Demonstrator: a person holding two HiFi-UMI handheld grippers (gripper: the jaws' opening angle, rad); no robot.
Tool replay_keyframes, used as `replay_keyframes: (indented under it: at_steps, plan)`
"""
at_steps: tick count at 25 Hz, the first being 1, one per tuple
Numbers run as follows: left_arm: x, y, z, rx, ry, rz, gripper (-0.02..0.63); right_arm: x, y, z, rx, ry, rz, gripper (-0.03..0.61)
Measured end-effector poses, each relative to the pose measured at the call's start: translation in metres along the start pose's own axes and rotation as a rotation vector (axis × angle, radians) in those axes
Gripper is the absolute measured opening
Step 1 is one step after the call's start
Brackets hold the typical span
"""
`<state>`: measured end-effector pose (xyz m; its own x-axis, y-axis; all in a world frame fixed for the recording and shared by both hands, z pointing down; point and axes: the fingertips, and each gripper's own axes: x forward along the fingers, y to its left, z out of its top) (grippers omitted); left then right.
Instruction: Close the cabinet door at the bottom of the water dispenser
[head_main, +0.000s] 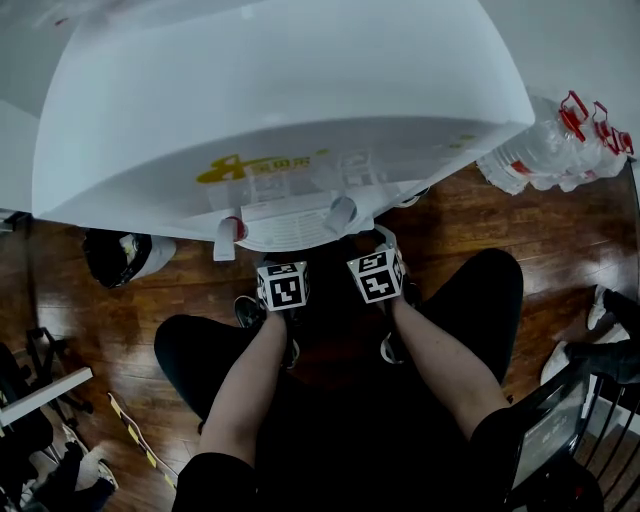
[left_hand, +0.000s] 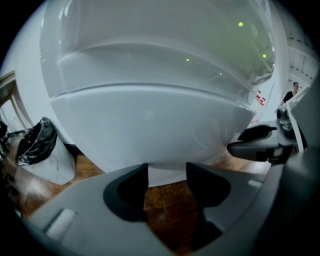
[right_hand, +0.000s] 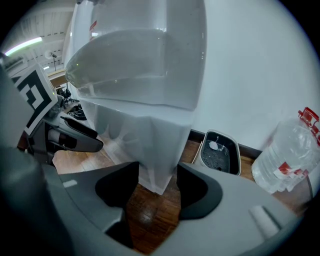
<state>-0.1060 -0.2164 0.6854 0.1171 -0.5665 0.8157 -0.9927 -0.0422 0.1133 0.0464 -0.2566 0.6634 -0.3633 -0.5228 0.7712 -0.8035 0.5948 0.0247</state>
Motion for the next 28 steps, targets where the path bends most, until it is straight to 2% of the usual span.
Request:
replay_keyframes:
  at_steps: [6,28]
  plan:
    - [-0.006,-0.007,0.006,-0.041,0.007,-0.034,0.253,0.003,-0.003,0.002,-0.019,0.0,0.002,0.242]
    - [-0.006,-0.007,0.008,-0.011,0.013,-0.036,0.253,0.009,-0.008,0.011,-0.016,-0.022,0.006,0.239]
